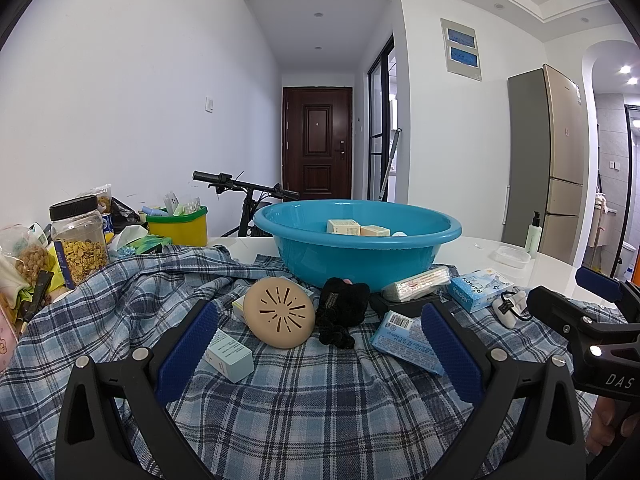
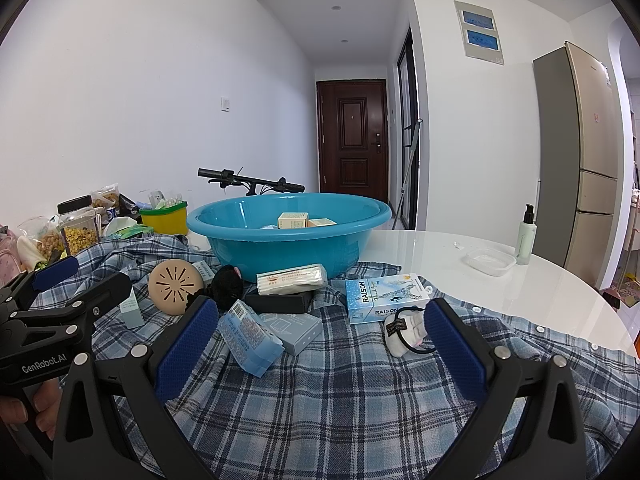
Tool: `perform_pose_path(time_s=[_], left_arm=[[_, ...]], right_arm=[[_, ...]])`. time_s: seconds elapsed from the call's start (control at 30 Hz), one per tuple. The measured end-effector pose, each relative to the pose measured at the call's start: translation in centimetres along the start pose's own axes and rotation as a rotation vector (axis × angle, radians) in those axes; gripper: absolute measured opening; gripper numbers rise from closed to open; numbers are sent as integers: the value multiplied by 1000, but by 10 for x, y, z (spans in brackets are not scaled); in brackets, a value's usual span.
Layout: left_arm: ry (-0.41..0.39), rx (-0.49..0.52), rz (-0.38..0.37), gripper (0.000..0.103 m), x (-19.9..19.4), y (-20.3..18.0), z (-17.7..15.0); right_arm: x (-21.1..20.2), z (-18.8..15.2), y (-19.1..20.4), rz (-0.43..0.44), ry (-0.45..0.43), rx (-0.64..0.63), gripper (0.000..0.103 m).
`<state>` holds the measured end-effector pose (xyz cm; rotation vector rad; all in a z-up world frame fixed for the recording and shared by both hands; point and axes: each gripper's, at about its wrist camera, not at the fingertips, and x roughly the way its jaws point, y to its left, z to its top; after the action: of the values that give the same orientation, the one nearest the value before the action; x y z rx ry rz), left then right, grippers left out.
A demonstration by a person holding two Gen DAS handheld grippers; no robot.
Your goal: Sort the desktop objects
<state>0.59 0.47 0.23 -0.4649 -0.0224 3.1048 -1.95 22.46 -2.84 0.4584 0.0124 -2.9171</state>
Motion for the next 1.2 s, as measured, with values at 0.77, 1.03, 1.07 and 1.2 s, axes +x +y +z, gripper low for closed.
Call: perform_pose_path(time_s=[0.77,1.03,1.07,1.2], left_arm=[[-2,1,-4,103,-5,-4,0],[-5,3,-4,103,-4,-7,0],[-5,3,-4,103,-4,-6,0],[-5,3,-5,103,-4,-6,0]], right_arm=[[1,0,-2,0,1,1,103],[0,0,-2,0,1,2,103],[0,0,-2,0,0,2,103],[0,0,-1,-1,-1,-2,103]])
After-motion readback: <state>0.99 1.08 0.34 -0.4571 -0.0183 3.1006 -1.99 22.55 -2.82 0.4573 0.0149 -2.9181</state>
